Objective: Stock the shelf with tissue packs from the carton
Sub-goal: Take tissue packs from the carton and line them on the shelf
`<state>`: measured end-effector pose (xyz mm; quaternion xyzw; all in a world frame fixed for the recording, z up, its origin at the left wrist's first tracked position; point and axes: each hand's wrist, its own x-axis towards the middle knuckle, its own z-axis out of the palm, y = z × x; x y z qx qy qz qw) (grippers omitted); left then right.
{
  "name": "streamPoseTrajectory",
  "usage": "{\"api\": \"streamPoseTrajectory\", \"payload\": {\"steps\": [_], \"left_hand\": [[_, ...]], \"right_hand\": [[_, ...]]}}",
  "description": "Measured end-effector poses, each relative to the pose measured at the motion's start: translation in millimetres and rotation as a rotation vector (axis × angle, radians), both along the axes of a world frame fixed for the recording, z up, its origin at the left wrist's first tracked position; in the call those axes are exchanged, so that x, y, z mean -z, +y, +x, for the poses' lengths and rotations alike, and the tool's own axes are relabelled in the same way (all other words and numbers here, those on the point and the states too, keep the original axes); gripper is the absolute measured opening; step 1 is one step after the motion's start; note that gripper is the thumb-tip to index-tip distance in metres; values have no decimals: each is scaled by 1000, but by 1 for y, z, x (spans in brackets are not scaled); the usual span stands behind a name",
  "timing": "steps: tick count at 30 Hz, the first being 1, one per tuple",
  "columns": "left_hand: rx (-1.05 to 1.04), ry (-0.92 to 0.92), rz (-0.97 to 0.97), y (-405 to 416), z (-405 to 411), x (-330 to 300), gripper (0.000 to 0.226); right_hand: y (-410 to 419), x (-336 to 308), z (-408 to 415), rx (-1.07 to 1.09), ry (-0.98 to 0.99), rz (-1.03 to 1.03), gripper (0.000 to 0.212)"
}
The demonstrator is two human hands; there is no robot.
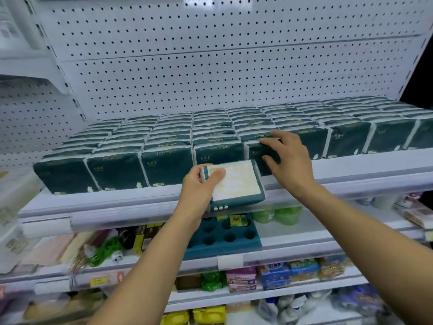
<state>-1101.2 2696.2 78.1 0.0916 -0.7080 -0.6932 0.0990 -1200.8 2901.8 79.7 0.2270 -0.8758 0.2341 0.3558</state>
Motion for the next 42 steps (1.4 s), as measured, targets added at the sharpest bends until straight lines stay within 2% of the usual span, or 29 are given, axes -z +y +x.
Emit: {"api": "streamPoseTrajectory", "payload": {"steps": [4,7,8,10,12,14,16,19,25,27,30,33,35,40,42], "left_hand": [[-40,-9,50,10,0,0,10],[-48,-38,114,22,-1,-5,10],[-41,-52,132,27,-2,-7,11],[-22,-71,172,39,-1,-13,13],[-6,-86,273,51,1,-17,31],[35,-80,394,61,0,-18,63],[82,-72,397,69,-1,-18,77],[100,-78,331,83,-5,-21,80],[87,9,191,108,-11,-22,47],[14,63,124,115,-14,-23,43],[-64,149,121,123,-20,-30,42],[25,187,-115,133,-23,-33,44],[97,202,-328,139,-25,-33,44],[195,254,-676,147,-32,-41,48],[222,290,-748,153,-34,-46,51]], "right_hand": [[14,0,1,-26,149,166,69],[30,2,5,-248,273,299,84],[34,4,7,-328,299,328,82],[40,6,14,-447,335,274,59],[46,3,26,-503,222,83,35],[52,-5,36,-499,-81,-197,29],[59,-14,40,-518,-415,-476,29],[73,-24,39,-560,-648,-692,24],[93,-28,35,-561,-739,-782,19],[98,-26,33,-546,-773,-737,19],[107,-15,33,-474,-747,-495,34],[112,-10,40,-542,-656,-485,66],[118,-12,37,-568,-578,-449,74],[134,-22,28,-523,-465,-447,74],[137,-29,25,-558,-503,-390,53]]}}
